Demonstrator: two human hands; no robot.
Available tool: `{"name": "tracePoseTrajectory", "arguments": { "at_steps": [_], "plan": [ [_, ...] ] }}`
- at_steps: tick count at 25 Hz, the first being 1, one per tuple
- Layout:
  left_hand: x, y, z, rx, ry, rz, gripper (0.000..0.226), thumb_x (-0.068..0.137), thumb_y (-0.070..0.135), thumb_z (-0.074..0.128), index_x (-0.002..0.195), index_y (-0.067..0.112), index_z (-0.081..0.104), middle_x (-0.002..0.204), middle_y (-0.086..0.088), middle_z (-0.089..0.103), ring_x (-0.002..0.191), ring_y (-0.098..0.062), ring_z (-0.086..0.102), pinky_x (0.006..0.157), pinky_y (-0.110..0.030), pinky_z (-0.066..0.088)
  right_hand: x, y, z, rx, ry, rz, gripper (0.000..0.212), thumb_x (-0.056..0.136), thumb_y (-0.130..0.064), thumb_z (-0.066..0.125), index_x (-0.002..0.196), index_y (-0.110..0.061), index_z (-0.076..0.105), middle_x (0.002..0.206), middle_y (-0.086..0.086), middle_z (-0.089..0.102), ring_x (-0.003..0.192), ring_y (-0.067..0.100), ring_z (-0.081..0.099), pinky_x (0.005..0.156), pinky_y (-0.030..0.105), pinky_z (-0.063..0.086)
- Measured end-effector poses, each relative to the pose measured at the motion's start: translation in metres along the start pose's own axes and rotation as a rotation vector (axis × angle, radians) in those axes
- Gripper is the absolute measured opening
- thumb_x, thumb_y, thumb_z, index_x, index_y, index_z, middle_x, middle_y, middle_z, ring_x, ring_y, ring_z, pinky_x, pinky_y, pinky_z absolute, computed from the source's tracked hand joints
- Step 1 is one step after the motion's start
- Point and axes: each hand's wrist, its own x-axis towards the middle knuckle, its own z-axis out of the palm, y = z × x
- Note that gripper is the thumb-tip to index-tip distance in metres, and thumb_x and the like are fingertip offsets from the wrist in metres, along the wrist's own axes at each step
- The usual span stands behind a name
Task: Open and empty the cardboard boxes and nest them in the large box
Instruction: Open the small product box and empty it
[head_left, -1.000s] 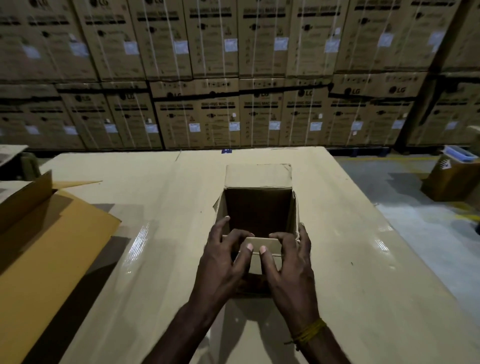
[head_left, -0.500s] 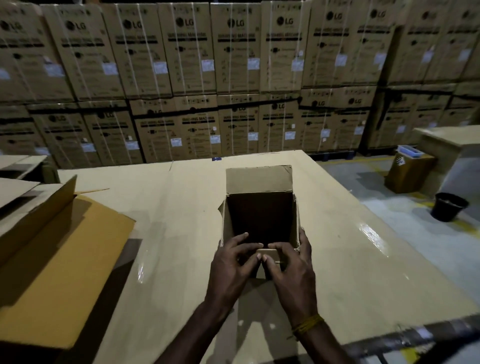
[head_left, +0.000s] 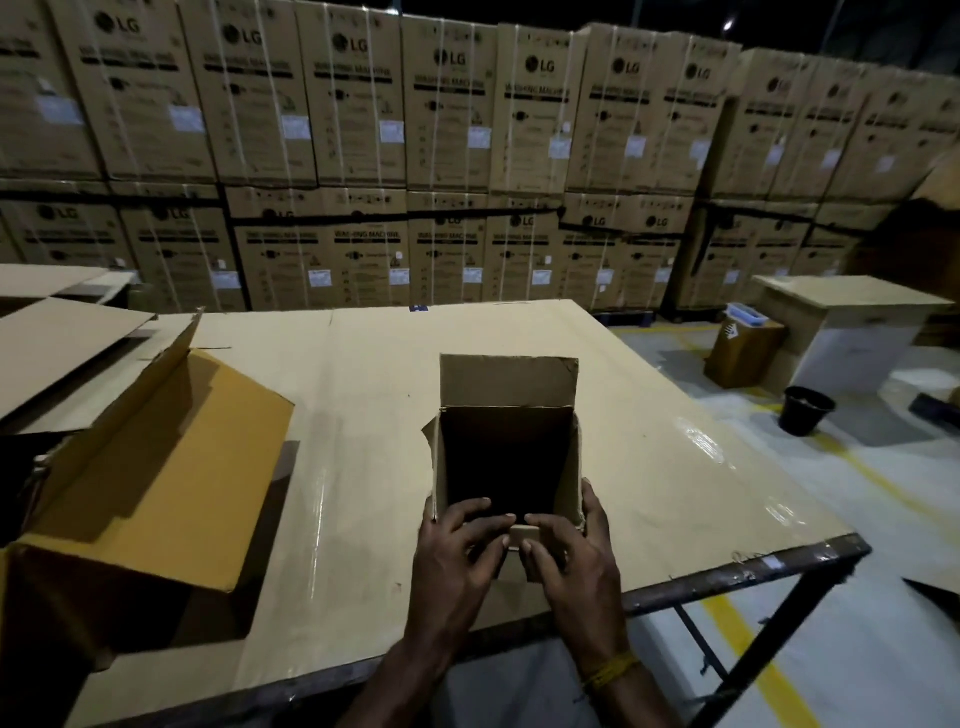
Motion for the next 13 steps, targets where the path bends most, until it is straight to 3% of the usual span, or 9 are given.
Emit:
{"name": "tracePoseTrajectory", "arguments": {
  "at_steps": [5, 9, 13],
  "plan": [
    [-0.022, 0.007, -0.030, -0.007, 0.019, 0.017, 0.024, 0.085, 0.025, 0.072, 0.104, 0.039, 0.076, 0.116, 0.019, 0.061, 0.113, -0.013, 0.054, 0.092, -0.009, 0.040, -0.026, -0.030, -0.001, 0.027, 0.012, -0.015, 0.028, 0.084, -0.009, 0.074, 0.102, -0.031, 0.071, 0.158, 0.002, 0.028, 0.130, -0.002, 0.033, 0.092, -0.006, 0.028],
    [-0.049, 0.014, -0.061, -0.023, 0.040, 0.019, 0.023, 0.083, 0.035, 0.064, 0.102, 0.040, 0.075, 0.106, 0.023, 0.061, 0.106, -0.007, 0.055, 0.090, -0.036, 0.051, -0.055, -0.061, 0.001, 0.056, 0.003, -0.007, 0.027, 0.085, -0.008, 0.073, 0.101, -0.029, 0.071, 0.157, 0.003, 0.029, 0.134, 0.010, 0.037, 0.094, -0.005, 0.027],
    [-0.081, 0.023, -0.098, -0.025, 0.039, 0.058, 0.023, 0.081, 0.038, 0.063, 0.101, 0.039, 0.075, 0.098, 0.025, 0.062, 0.097, 0.001, 0.055, 0.089, -0.045, 0.050, -0.092, -0.097, -0.003, 0.057, 0.013, -0.014, 0.024, 0.084, -0.007, 0.072, 0.101, -0.024, 0.072, 0.155, 0.001, 0.027, 0.129, 0.000, 0.032, 0.095, -0.006, 0.023]
  ]
}}
